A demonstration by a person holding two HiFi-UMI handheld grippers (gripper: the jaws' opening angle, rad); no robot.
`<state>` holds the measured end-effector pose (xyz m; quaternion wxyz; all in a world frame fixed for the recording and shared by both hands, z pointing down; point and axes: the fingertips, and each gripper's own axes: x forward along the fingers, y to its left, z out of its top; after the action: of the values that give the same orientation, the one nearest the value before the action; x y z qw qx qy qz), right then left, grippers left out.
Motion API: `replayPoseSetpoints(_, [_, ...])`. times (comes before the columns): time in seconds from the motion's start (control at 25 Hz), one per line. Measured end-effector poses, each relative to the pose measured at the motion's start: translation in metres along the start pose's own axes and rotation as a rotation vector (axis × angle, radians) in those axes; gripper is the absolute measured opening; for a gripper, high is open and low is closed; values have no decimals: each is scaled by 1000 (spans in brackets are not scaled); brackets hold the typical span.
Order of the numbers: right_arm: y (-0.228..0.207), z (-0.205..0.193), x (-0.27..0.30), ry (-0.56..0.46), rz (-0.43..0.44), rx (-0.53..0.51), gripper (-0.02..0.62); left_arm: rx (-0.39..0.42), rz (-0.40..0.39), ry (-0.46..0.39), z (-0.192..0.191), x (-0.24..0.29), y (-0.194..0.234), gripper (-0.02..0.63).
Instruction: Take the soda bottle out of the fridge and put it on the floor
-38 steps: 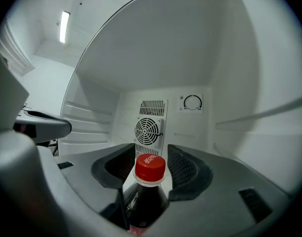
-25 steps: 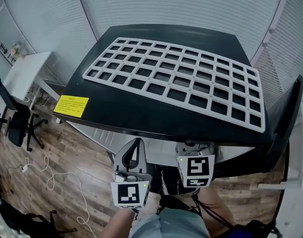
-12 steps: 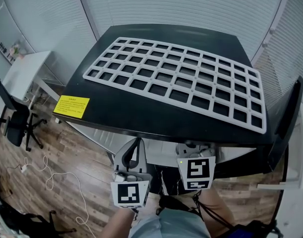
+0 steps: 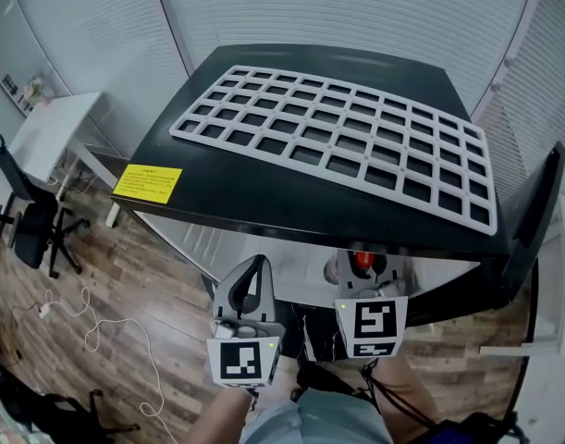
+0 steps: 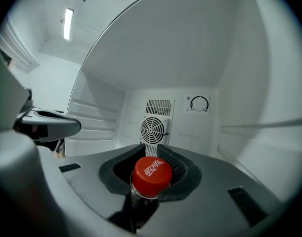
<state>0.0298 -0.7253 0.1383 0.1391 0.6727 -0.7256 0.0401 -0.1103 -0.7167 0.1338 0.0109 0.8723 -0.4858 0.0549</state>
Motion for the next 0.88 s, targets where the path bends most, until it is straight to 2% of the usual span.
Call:
replayPoseSetpoints(0.24, [19, 8, -41, -57, 12, -34, 87, 0, -5, -32, 7, -42, -8, 16])
replayPoseSetpoints(0.48, [48, 13, -112, -76, 19, -27, 87, 9, -18, -63, 14, -105, -28, 17])
replayPoseSetpoints(0.72, [40, 18, -120, -112, 34, -39, 87, 25, -26, -74, 24, -105, -44, 15])
replayPoseSetpoints(0.88, [60, 19, -165, -103, 33, -27, 87, 42, -34, -87, 28, -148, -55, 16])
